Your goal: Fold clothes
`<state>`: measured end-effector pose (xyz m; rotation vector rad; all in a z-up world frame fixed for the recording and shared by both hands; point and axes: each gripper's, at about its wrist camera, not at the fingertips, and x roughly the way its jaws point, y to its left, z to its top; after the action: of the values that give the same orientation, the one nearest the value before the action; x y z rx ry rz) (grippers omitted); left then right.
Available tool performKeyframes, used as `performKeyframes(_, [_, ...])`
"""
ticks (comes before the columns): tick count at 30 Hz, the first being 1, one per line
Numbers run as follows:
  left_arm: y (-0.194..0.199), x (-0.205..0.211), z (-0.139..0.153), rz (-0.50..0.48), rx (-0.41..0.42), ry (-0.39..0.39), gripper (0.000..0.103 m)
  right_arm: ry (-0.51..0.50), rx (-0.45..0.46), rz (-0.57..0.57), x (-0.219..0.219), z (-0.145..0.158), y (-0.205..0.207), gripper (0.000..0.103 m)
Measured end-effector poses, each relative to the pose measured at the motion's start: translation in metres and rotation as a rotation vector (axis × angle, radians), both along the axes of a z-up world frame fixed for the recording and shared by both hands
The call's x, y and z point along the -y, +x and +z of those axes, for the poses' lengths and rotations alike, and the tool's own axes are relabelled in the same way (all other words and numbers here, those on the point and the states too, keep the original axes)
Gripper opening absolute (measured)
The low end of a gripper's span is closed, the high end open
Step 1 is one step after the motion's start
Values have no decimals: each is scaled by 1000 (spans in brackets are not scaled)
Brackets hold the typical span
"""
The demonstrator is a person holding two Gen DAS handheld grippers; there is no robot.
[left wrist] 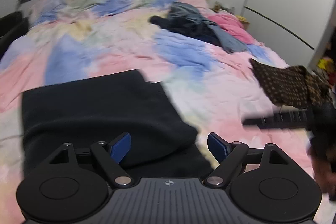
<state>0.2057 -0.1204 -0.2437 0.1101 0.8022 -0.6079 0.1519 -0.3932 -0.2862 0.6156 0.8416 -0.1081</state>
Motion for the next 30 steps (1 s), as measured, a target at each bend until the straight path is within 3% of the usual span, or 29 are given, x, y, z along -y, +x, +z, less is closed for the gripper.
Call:
performKeyframes(4, [8,-57,8,114,-39,-9,83,67,12,56,-18,2,64,72])
performKeyframes(8, [32,-115,8,262,-90,-45,88,88,-66,86,-30,-22,120,74])
performKeyframes(10, [51,-144,2,332,-134,-83,90,103,-100,92,-32,-33,136,84])
performKeyframes(13, [82,-179,-13,416,-196,-129,90,132,-138,99,-34,-48,151,86])
performKeyframes(17, [125,-215,-43,499,-314,-209,90,159,-195,140,-35,-66,164,97])
performKeyframes(19, [142,-221,-55,498,-360,-216,93,175,-219,157,-34,-76,169,102])
performKeyframes(23, [165,-227,-71,453,-409,-220,101,269,-222,210,-33,-91,176,102])
performKeyframes(27, [177,-248,-92,437,-520,-332,102,301,-223,251,-38,-101,186,103])
performKeyframes(30, [181,-249,-100,428,-564,-370,101,280,-231,252,-43,-104,190,101])
